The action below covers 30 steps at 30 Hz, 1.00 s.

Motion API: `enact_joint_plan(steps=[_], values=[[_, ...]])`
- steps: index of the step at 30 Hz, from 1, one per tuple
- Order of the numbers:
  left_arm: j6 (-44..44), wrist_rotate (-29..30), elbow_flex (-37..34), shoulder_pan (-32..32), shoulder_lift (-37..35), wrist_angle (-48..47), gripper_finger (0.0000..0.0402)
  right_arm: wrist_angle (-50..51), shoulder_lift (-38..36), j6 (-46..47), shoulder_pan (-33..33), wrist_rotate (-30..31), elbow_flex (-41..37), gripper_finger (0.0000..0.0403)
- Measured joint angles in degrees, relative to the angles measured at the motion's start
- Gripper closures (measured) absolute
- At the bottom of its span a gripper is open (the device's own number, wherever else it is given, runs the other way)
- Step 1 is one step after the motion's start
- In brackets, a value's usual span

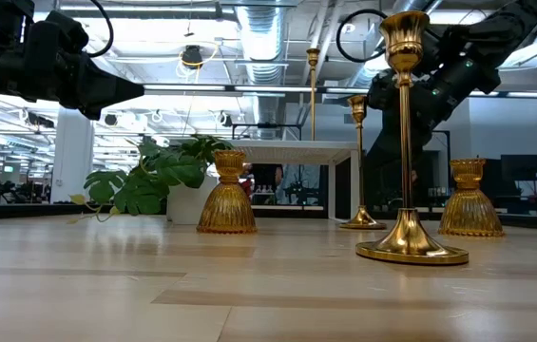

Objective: Pick & Place candle stick holders
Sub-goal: Put the top gold candle holder on the shelf

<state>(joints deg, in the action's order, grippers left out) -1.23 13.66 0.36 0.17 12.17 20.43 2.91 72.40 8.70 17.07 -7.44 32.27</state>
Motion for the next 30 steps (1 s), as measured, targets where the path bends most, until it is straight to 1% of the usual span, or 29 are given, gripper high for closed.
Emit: enact_joint_plan(steps=[6,9,14,20,22,26,30], values=[[0.0,0.0,0.0,0.0,0.0,0.0,0.0396,-6.8,0.0,-1.8,-0.2,0.0,0.0,0.0329],[0.0,0.0,0.0,0.0,0.0,0.0,0.0396,-8.4,0.0,-1.8,-0.2,0.0,0.0,0.0329],[0.0,0.0,0.0,0.0,0.0,0.0,0.0396,-8.2,0.0,-1.8,-0.2,0.0,0.0,0.0338],[0.0,0.0,0.0,0.0,0.0,0.0,0.0396,-8.3,0.0,-2.0,-0.1,0.2,0.0,0.0391],[0.0,0.0,0.0,0.0,0.0,0.0,0.0396,-8.3,0.0,-2.5,-0.2,0.1,0.0,0.0394],[0.0,0.0,0.0,0.0,0.0,0.0,0.0396,-8.2,0.0,-2.6,-0.2,-0.1,0.0,0.0383],[0.0,0.0,0.0,0.0,0.0,0.0,0.0396,-7.0,0.0,-1.3,-0.2,-0.1,0.9,0.0396]])
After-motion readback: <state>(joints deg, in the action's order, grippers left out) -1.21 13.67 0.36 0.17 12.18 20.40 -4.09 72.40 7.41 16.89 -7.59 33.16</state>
